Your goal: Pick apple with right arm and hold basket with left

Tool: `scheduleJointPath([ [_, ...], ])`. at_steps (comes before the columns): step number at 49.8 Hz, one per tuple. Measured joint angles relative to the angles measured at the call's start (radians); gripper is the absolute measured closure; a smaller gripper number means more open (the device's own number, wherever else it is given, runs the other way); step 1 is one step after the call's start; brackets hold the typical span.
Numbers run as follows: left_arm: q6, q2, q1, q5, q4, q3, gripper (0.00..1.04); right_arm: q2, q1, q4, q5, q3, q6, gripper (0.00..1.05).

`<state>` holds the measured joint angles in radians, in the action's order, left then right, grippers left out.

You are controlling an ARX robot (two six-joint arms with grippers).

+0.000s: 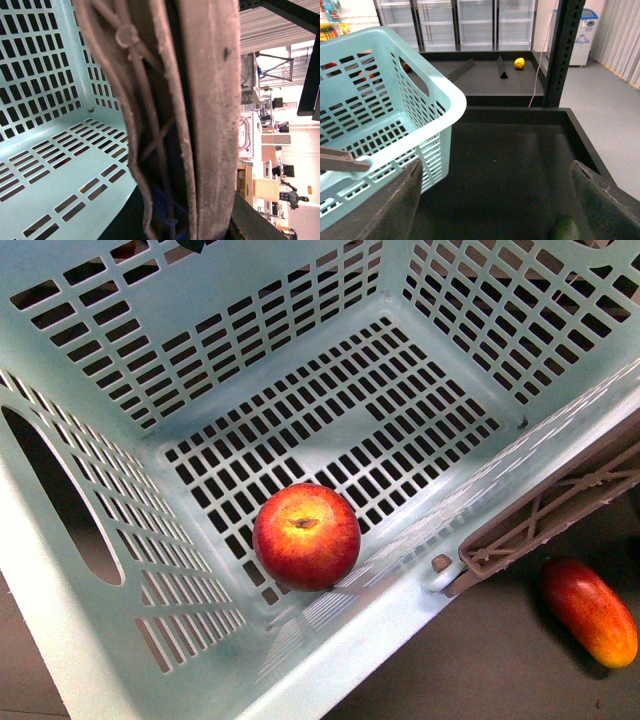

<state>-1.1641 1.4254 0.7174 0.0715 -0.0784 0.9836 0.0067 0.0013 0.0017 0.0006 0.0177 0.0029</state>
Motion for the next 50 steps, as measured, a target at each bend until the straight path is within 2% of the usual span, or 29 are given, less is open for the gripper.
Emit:
scheduleJointPath([
  [1,-0.002,0.004,0.003,-0.010,0.011,0.004,0.87,0.000,0.000,0.000,0.000,0.000,0.000,0.12],
  [2,-0.018,0.022,0.018,-0.097,0.083,0.037,0.87,0.000,0.000,0.000,0.002,0.000,0.000,0.09],
  [3,-0.033,0.032,0.027,-0.143,0.135,0.064,0.87,0.000,0.000,0.000,0.003,0.000,0.000,0.08],
  [7,-0.162,0.143,0.064,-0.492,0.521,0.271,0.87,0.000,0.000,0.000,-0.004,0.000,0.000,0.09],
  [11,-0.245,0.197,0.064,-0.727,0.766,0.354,0.87,-0.001,0.000,0.000,-0.005,0.000,0.000,0.09],
  [13,-0.263,0.205,0.048,-0.827,0.852,0.364,0.87,-0.001,0.000,0.000,-0.001,0.000,0.000,0.09],
  [14,-0.264,0.208,0.042,-0.843,0.875,0.364,0.87,-0.001,0.000,-0.001,0.000,0.000,0.000,0.09],
  [15,-0.269,0.212,0.018,-0.934,0.918,0.363,0.87,-0.001,0.000,-0.001,0.005,0.000,0.000,0.09],
  [19,-0.237,0.208,-0.061,-1.041,0.917,0.358,0.87,-0.002,0.000,-0.002,0.006,0.000,0.000,0.09],
  [23,-0.238,0.173,-0.125,-1.012,0.857,0.344,0.88,-0.002,0.000,-0.002,0.000,0.000,0.000,0.09],
  [32,-0.294,0.141,-0.242,-0.791,0.665,0.245,0.88,-0.002,0.000,-0.002,-0.001,0.000,0.000,0.09],
  [37,-0.330,0.150,-0.287,-0.703,0.575,0.214,0.88,-0.002,0.000,-0.002,0.000,0.000,0.000,0.09],
  [50,-0.338,0.197,-0.390,-0.618,0.390,0.189,0.88,-0.002,0.000,-0.002,0.000,0.000,0.000,0.09],
])
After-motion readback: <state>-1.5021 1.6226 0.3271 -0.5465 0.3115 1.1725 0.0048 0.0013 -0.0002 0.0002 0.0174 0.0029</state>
